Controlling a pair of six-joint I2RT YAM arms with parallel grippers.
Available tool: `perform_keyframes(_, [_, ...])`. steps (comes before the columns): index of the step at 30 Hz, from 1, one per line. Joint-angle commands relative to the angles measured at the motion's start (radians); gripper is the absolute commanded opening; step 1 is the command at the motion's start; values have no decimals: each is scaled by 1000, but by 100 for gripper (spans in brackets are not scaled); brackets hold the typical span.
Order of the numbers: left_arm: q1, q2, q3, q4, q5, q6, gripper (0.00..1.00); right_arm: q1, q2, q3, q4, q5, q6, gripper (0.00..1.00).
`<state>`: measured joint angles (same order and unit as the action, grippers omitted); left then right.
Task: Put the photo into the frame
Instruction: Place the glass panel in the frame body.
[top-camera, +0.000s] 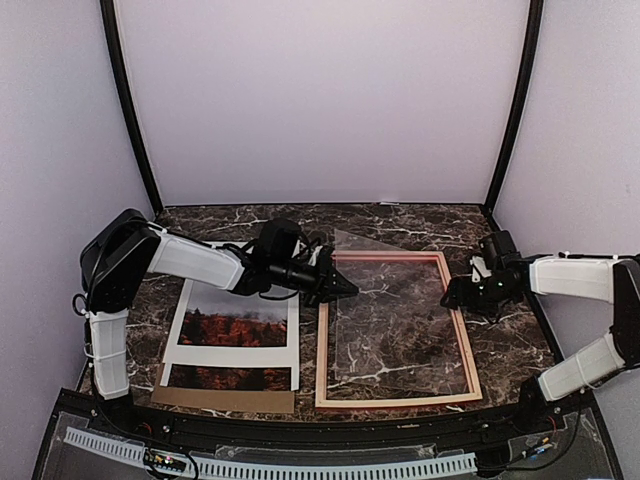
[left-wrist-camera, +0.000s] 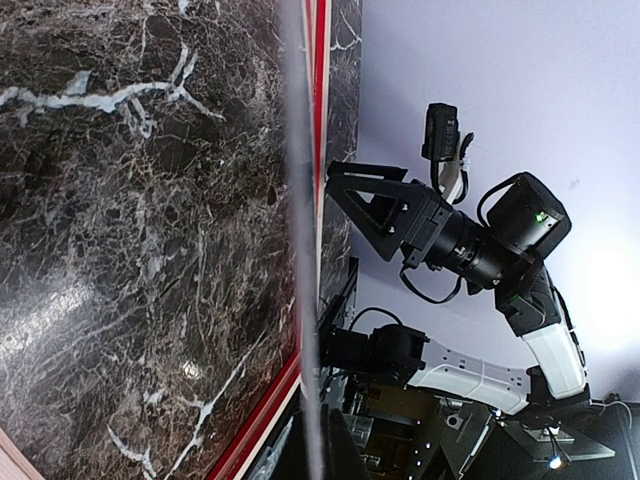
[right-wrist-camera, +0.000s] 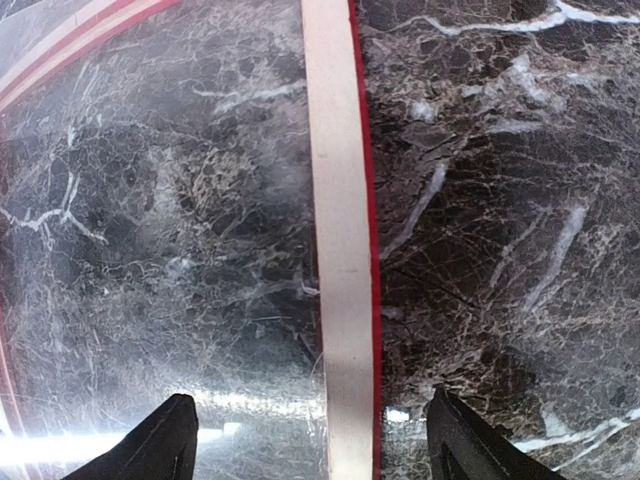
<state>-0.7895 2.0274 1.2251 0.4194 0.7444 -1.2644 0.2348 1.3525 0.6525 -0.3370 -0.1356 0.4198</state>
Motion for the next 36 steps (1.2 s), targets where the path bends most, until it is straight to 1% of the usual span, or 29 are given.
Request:
perform_keyframes(1, [-7, -23, -7, 16, 36, 7, 0, -13, -32, 22, -10, 11, -9, 82])
perform_keyframes(5, [-7, -13, -7, 4, 30, 20, 1, -23, -44, 29, -21, 15, -10, 83])
perform_keyframes(8, [-7, -6, -4, -7, 26, 33, 5, -27, -51, 35, -27, 17, -10, 84])
perform_keyframes(21, [-7, 12, 7, -76, 4, 91, 26, -30, -62, 45, -35, 4, -8, 84])
perform_keyframes(22, [-7, 13, 12, -84, -2, 102, 27, -30, -62, 47, -34, -6, -9, 84])
perform_keyframes(24, [-7, 13, 21, -120, -10, 124, 36, -29, -69, 50, -28, -26, -8, 84])
perform_keyframes(26, [-7, 13, 28, -144, -19, 144, 40, -28, -79, 52, -13, -57, -6, 84])
perform_keyframes(30, [-8, 14, 37, -178, -38, 173, 47, -10, -98, 61, 14, -110, 7, 85])
perform_keyframes(36, [-10, 23, 59, -229, -56, 213, 52, 46, -83, 81, 75, -201, 47, 85])
